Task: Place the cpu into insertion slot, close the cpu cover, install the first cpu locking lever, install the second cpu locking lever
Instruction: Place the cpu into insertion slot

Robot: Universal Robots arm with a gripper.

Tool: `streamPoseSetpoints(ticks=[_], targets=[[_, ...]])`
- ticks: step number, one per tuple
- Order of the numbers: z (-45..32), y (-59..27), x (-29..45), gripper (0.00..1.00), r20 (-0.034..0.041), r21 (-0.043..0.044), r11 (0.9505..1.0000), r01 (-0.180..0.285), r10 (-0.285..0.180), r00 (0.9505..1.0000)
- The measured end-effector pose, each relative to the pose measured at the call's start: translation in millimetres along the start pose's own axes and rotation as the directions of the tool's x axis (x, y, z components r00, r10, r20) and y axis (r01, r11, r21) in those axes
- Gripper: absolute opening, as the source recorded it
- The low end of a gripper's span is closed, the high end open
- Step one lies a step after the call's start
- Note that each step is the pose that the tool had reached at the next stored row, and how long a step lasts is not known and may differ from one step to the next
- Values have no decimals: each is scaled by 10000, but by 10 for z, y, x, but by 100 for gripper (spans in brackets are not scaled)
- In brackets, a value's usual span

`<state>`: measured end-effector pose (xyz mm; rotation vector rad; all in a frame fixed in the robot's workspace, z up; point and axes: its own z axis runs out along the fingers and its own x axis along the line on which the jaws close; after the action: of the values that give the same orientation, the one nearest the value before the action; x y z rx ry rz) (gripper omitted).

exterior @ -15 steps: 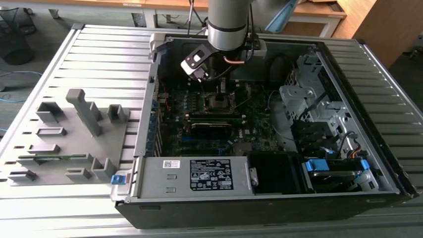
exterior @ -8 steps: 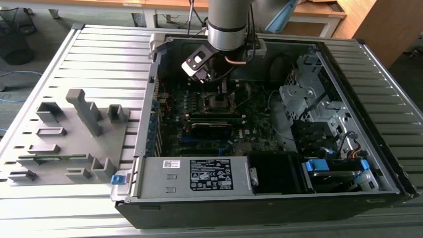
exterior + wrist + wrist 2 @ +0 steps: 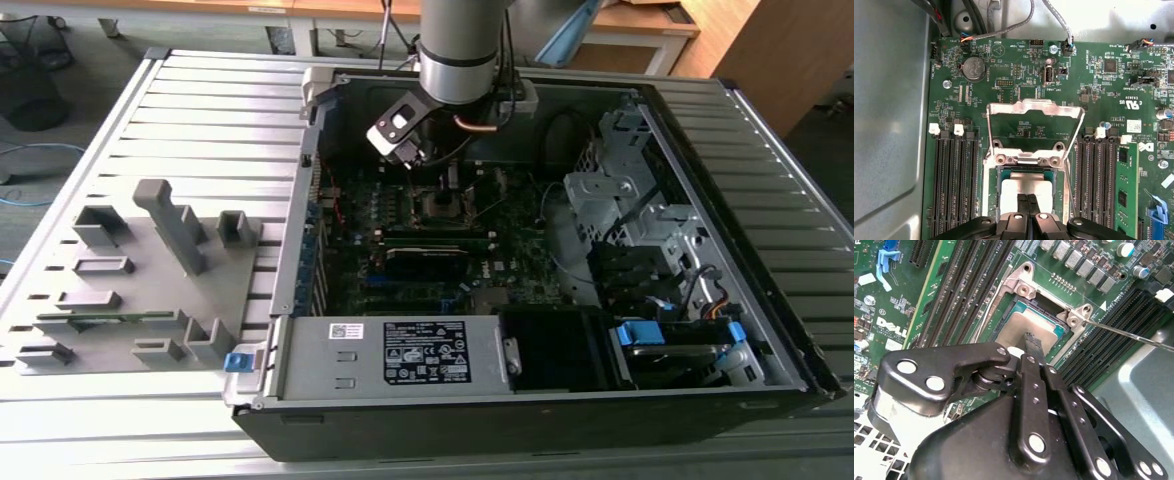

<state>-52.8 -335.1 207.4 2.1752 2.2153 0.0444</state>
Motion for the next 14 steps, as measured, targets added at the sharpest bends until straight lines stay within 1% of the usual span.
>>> streamPoseSetpoints(ticks=[3,10,14], targets=[[2,4,0,11,1,0,10000,-1,1,10000],[52,2,0,11,0,0,10000,0,0,10000],[57,2,0,11,0,0,10000,-1,1,10000]])
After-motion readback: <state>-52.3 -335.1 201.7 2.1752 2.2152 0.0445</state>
